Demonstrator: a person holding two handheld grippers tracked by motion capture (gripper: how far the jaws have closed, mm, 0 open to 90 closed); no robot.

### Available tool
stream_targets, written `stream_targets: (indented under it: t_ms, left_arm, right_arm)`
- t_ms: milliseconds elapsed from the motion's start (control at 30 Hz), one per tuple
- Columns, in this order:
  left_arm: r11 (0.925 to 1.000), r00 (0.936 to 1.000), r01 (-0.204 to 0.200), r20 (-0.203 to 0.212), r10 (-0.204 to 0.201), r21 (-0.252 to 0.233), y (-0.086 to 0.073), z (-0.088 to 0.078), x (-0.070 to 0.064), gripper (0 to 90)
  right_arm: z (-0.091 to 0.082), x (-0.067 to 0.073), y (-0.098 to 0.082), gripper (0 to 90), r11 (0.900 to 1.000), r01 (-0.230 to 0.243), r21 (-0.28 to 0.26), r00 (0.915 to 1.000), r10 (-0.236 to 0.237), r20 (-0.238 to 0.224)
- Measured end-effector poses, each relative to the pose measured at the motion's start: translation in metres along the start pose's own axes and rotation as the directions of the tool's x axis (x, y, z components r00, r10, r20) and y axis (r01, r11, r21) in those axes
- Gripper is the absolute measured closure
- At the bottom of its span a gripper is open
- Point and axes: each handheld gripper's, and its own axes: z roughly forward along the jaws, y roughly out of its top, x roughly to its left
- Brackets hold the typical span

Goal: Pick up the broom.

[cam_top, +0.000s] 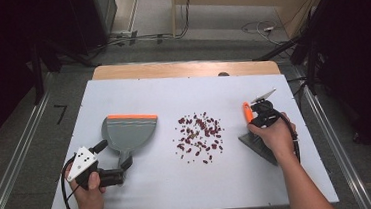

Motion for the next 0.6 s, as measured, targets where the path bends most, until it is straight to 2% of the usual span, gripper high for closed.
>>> stream_targets:
  t_ms: [67, 167, 233, 267, 333, 367, 400, 500, 533, 567, 600]
  left_arm:
    - [1.0000, 1.0000, -0.006, 0.000, 0.006, 0.002, 0.001, 0.000, -0.002, 0.0]
    - [0.9997, 0.9997, -0.025, -0.001, 0.025, 0.004, 0.001, 0.000, -0.005, 0.0]
    - [0.9996, 0.9996, -0.028, -0.004, 0.028, 0.005, 0.001, -0.001, -0.004, 0.0]
    - [0.9996, 0.9996, -0.026, -0.006, 0.026, 0.005, 0.001, -0.001, -0.004, 0.0]
    - [0.9998, 0.9997, -0.022, -0.009, 0.022, 0.003, 0.001, -0.001, -0.002, 0.0]
    - [0.9998, 0.9997, -0.021, -0.012, 0.021, 0.004, 0.000, -0.001, -0.002, 0.0]
    - [0.9997, 0.9996, -0.025, -0.014, 0.025, 0.007, 0.000, -0.001, -0.002, 0.0]
    - [0.9995, 0.9993, -0.031, -0.021, 0.031, 0.009, 0.000, -0.001, -0.001, 0.0]
    - [0.9995, 0.9993, -0.029, -0.022, 0.029, 0.010, 0.000, -0.001, -0.001, 0.0]
    - [0.9995, 0.9992, -0.030, -0.025, 0.030, 0.011, 0.000, -0.001, -0.001, 0.0]
    - [0.9995, 0.9991, -0.031, -0.030, 0.031, 0.010, 0.000, -0.001, -0.001, 0.0]
  right_arm:
    - [0.000, -0.002, -0.004, 68.8, 0.999, -0.029, -0.035, 0.9995, 0.029, -0.010]
    - [0.000, -0.002, -0.010, 68.7, 0.997, -0.025, -0.074, 0.9996, 0.024, -0.011]
    - [0.001, -0.003, -0.016, 68.6, 0.993, -0.024, -0.113, 0.9994, 0.021, -0.026]
    - [0.000, -0.008, -0.020, 68.6, 0.990, -0.040, -0.135, 0.9979, 0.032, -0.057]
    - [-0.001, -0.009, -0.020, 68.6, 0.988, -0.048, -0.144, 0.9970, 0.039, -0.068]
    - [-0.004, -0.010, -0.023, 68.6, 0.982, -0.047, -0.181, 0.9965, 0.033, -0.077]
    - [-0.004, -0.010, -0.023, 68.6, 0.982, -0.047, -0.181, 0.9965, 0.033, -0.077]
    - [-0.009, -0.012, -0.028, 68.8, 0.968, -0.045, -0.248, 0.9950, 0.021, -0.097]
    - [-0.013, -0.012, -0.032, 68.8, 0.955, -0.052, -0.291, 0.9934, 0.020, -0.113]
    - [-0.013, -0.012, -0.032, 68.8, 0.955, -0.052, -0.291, 0.9934, 0.020, -0.113]
    - [-0.017, -0.014, -0.037, 68.8, 0.935, -0.073, -0.346, 0.9917, 0.032, -0.125]
